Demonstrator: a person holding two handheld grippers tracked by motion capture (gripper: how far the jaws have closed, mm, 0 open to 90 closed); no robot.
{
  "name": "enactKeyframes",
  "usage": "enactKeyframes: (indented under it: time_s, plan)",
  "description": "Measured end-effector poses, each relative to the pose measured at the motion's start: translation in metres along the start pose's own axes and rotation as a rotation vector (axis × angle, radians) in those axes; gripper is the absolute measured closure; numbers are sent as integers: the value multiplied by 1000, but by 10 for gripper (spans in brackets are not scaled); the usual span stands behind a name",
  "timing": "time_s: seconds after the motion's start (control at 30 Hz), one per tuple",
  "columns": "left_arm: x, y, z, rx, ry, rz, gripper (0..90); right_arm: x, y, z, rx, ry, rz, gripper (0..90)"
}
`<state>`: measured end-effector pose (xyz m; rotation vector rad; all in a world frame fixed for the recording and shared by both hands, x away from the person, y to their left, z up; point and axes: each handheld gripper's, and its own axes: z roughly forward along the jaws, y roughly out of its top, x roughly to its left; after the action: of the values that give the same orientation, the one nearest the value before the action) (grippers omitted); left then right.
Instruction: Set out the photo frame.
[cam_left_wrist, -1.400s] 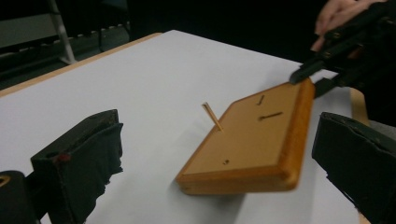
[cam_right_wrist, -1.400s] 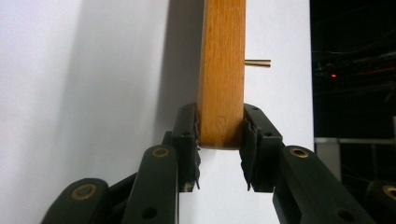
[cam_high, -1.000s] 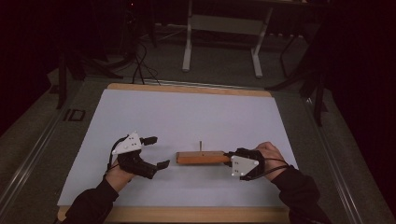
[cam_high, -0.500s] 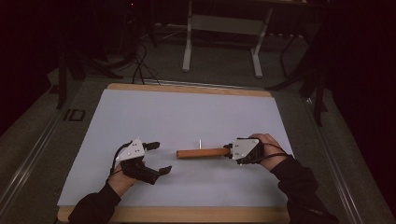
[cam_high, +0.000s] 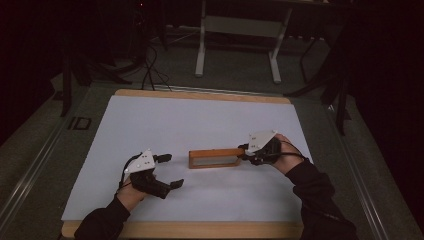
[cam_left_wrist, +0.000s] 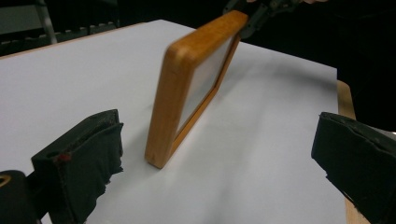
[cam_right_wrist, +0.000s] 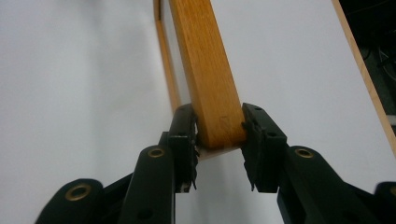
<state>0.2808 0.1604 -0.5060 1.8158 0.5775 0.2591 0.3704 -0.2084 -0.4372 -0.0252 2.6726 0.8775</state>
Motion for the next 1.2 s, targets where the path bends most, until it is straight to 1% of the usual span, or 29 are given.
enactKeyframes:
  time_s: [0.1,0.23,0.3,0.4,0.63,0.87,1.03,1.1,1.2]
  plan:
    - [0,-1,0,4,2,0,22,-5,0,2,-7,0,37,659]
    - [0,-2,0,-1,-5,-6,22,-10,0,6,-6,-20,85,649]
    - [0,-2,0,-11,-14,-7,22,-12,1,8,0,-26,103,645]
    - [0,-2,0,-13,-18,-3,22,-16,1,10,-5,-28,124,640]
    - [0,-4,1,-3,-19,-1,22,-24,1,15,-8,-36,150,624]
    - [1,-6,2,-2,-22,-10,22,-34,-2,20,-20,-26,184,613]
    - [1,-6,2,-1,-20,-8,22,-37,-3,21,-23,-24,204,611]
    - [1,-6,2,-1,-21,-10,22,-38,-4,22,-23,-21,228,608]
    - [1,-6,3,-2,-23,-6,22,-39,-5,23,-26,-31,240,601]
